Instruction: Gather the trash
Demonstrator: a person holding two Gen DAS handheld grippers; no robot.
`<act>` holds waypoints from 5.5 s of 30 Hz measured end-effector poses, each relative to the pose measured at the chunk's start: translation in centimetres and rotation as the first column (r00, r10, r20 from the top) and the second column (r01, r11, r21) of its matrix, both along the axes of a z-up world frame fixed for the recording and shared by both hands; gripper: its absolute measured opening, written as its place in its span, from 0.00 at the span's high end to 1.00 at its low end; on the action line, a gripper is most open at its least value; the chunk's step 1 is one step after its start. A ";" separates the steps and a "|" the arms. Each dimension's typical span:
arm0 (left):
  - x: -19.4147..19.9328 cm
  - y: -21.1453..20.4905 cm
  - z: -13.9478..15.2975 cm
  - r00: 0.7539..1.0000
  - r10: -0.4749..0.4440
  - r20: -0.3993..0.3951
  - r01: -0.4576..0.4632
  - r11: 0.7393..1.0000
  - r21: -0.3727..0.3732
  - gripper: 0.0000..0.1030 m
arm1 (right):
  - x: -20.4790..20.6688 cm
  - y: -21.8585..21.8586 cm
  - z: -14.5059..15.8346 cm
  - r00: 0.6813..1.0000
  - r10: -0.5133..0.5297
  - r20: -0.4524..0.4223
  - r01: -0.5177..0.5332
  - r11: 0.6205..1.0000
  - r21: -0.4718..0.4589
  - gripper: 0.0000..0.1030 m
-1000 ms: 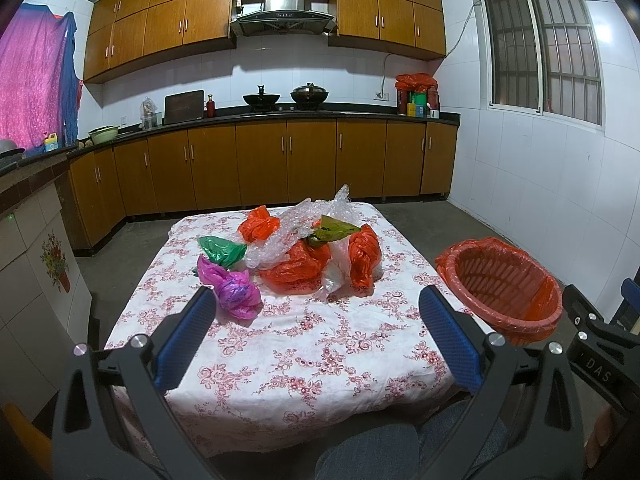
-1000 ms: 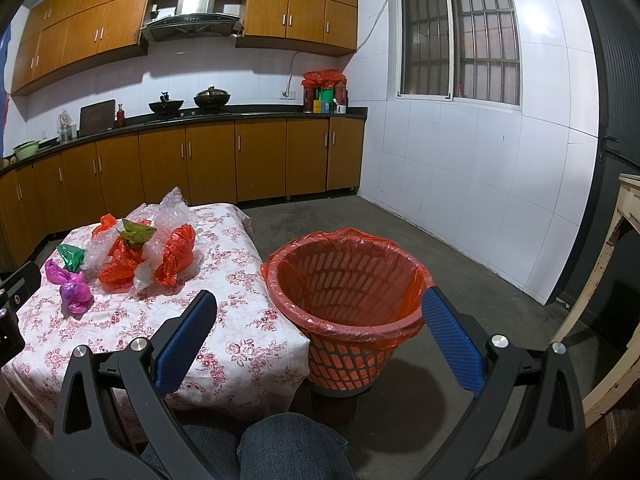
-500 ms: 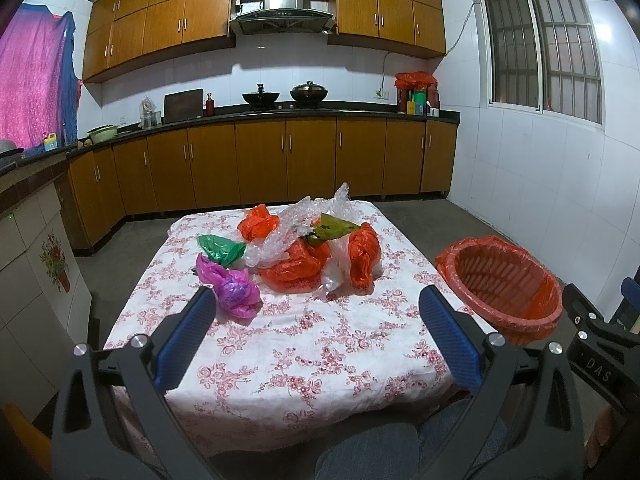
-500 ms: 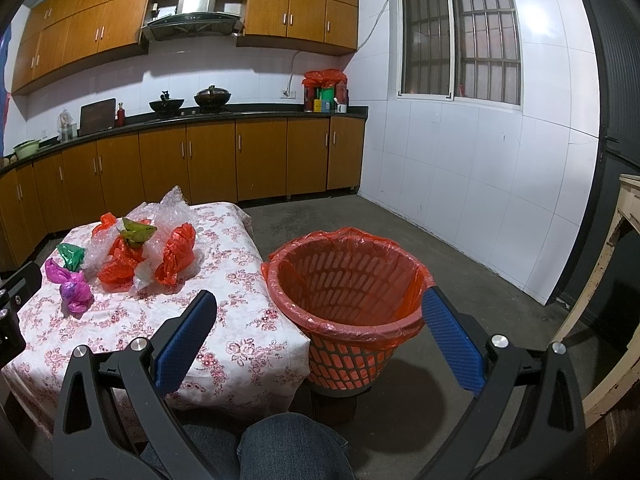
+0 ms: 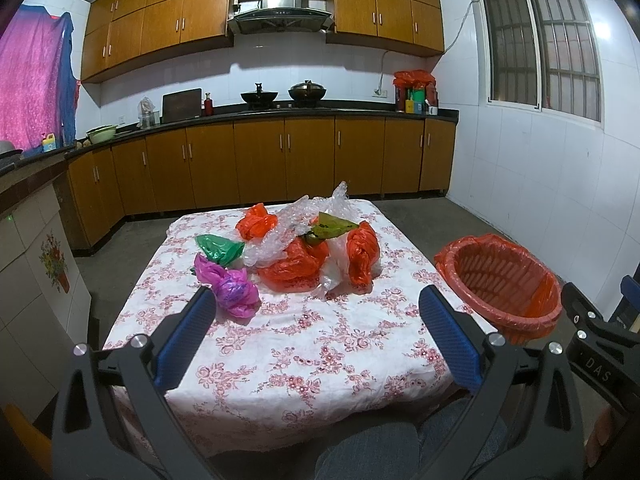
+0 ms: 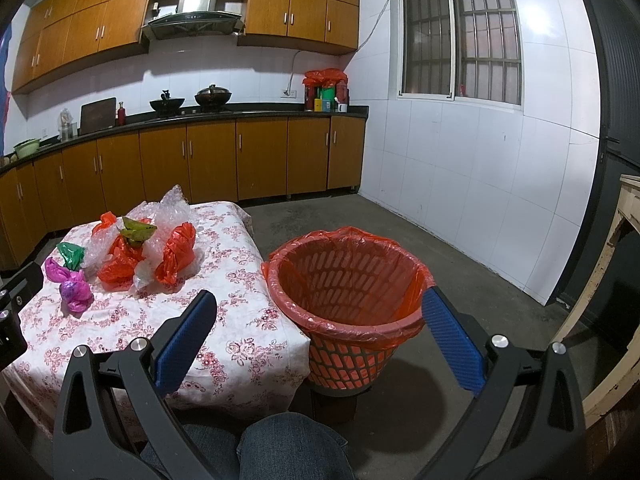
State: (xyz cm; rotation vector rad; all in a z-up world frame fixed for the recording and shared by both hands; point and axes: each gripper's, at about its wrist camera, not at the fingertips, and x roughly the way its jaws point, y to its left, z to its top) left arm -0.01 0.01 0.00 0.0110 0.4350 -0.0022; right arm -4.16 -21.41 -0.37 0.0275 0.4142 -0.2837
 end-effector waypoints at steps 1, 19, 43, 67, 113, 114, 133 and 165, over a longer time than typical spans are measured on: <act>0.0 0.0 0.0 1.000 0.000 0.000 0.000 1.000 0.000 0.04 | 0.0 0.0 0.0 1.000 0.000 0.000 0.000 1.000 0.000 0.02; 0.0 0.0 0.0 1.000 0.002 -0.004 -0.002 1.000 -0.001 0.04 | 0.2 -0.1 -0.1 1.000 0.000 -0.002 0.000 1.000 0.000 0.02; 3.8 5.5 -2.8 0.984 0.154 -0.091 -0.157 0.987 -0.028 0.04 | 5.2 2.0 -0.9 0.997 0.065 -0.042 -0.066 0.998 -0.019 0.02; 17.3 12.4 -9.1 0.925 0.239 -0.295 -0.266 0.962 -0.055 0.20 | 24.6 9.0 -5.6 0.916 0.325 -0.236 -0.287 0.941 0.182 0.20; 17.5 11.6 -5.5 0.969 0.143 -0.201 -0.169 0.979 -0.117 0.53 | 24.4 6.1 -5.4 0.913 0.366 -0.182 -0.316 0.914 0.255 0.63; 17.4 11.3 -5.0 0.972 0.132 -0.193 -0.157 0.980 -0.119 0.53 | 24.2 5.7 -5.2 0.915 0.363 -0.177 -0.313 0.914 0.257 0.63; 18.6 -4.9 -0.1 0.959 -0.258 -0.118 0.241 0.961 -0.139 0.53 | 16.7 -8.3 -2.2 0.991 0.093 -0.100 -0.063 0.961 0.271 0.63; 26.3 -21.9 -7.1 0.789 -0.545 -0.282 0.514 0.838 -0.182 0.40 | 16.2 -18.8 -3.7 0.995 -0.061 -0.083 0.088 0.922 0.378 0.36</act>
